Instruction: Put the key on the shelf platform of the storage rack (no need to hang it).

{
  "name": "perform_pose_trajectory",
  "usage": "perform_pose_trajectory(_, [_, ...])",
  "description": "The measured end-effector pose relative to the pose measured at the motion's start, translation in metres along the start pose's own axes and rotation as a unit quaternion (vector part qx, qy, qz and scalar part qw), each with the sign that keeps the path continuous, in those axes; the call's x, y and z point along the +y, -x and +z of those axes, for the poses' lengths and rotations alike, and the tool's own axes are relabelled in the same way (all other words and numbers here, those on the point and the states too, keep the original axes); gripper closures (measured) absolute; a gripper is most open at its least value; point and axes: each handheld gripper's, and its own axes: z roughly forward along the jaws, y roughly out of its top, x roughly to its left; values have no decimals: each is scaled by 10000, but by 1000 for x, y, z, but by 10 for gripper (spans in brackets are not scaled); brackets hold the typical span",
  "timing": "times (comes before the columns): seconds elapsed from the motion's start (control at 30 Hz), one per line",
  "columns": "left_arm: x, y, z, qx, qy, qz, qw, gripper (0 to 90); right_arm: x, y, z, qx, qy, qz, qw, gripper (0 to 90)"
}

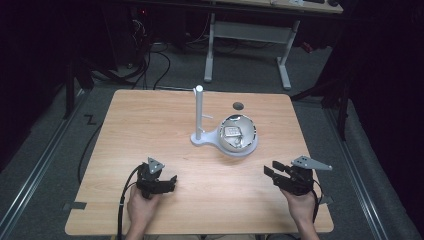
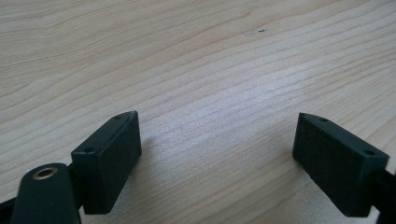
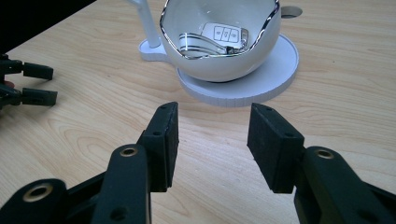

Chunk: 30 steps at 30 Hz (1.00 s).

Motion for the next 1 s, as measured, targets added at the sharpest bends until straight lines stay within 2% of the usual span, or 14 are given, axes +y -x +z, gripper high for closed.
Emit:
perform_pose_trajectory(0.23, [0,0,0,1,-2,1,10000,158,-3,-3,6,37,-70,-67,9999,540])
perform_pose_trajectory(1.0, [0,0,0,1,-1,-1,10000,158,-20,-8,25,13,-306,-48,9995,544])
